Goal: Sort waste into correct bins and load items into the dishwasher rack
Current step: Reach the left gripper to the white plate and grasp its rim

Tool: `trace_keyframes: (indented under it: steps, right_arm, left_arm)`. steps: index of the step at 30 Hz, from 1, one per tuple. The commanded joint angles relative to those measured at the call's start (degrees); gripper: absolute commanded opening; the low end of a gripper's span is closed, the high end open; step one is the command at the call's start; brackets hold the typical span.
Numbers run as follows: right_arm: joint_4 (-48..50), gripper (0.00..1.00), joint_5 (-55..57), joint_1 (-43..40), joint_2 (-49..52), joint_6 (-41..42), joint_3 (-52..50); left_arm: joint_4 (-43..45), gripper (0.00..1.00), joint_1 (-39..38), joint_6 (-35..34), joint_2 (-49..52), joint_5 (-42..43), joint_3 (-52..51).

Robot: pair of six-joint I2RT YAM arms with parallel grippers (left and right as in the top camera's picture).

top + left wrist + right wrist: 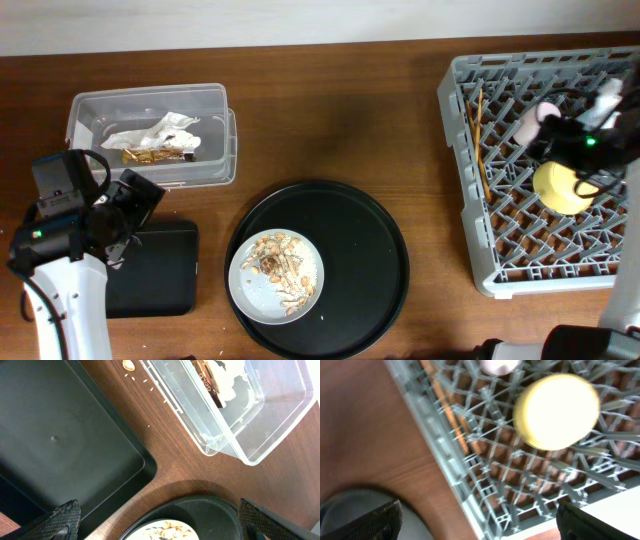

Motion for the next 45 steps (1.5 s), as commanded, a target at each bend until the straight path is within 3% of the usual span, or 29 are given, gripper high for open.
trace_keyframes:
  steps: [1,4,5,6,9,11,14,16,18,21,23,32,40,45]
  right_arm:
    - [0.31,0.99,0.92,-3.37,0.07,-0.46,0.28]
    - [0.31,0.99,0.9,-4.2,0.07,-0.48,0.28]
    - [0.33,0.99,0.92,-4.15,0.07,-0.46,0.28]
    - [0.33,0.99,0.9,-4.15,0.07,-0.48,0.28]
    - [0.33,0.99,0.9,-4.15,0.07,-0.46,0.28]
    - [0.33,0.99,0.9,-4.15,0.07,-0.46,0.28]
    - [0.33,0.99,0.9,-4.15,0.07,-0.48,0.28]
    - [0.33,0.99,0.9,-4.15,0.07,-0.46,0.28]
    - [0.33,0.99,0.9,-4.15,0.07,-0.46,0.28]
    - [0.33,0.98,0.9,-4.15,0.07,-0.46,0.28]
    - [0.33,0.99,0.9,-4.15,0.07,-0.48,0.28]
    - [0.33,0.99,0.9,-4.15,0.07,-0.46,0.28]
    - [0.33,0.99,0.9,-4.15,0.07,-0.46,0.28]
    - [0.33,0.99,0.9,-4.15,0.07,-0.46,0.28]
  left_arm:
    - [1.29,0.99,0.28,-0.98,0.02,3.26,0.09]
    - [-0.57,0.99,0.26,0.39,0.02,14.56,0.09]
    - [-0.66,0.99,-0.26,7.06,0.02,22.62,0.09]
    - [-0.72,0.99,-0.92,9.75,0.02,25.49,0.09]
    - [-0.92,0.99,-6.38,14.84,0.02,29.86,0.09]
    - [0.83,0.99,-14.71,15.23,0.02,29.66,0.09]
    - [7.02,0.99,-27.06,14.8,0.04,28.15,0.13]
    - [9.16,0.99,-35.19,12.52,0.94,22.56,1.66]
    - [5.6,0.99,-42.93,12.37,4.37,14.01,7.08]
    - [-6.54,0.99,-50.45,13.09,13.4,2.03,19.15]
    - [-10.8,0.99,-53.37,13.07,19.5,-1.27,24.68]
    - [-11.47,0.99,-60.39,12.07,31.08,0.11,25.33]
    - [-18.47,0.99,-63.84,-3.21,34.1,-8.22,24.74]
    - [-19.74,0.99,-63.87,-4.2,34.1,-8.04,22.47]
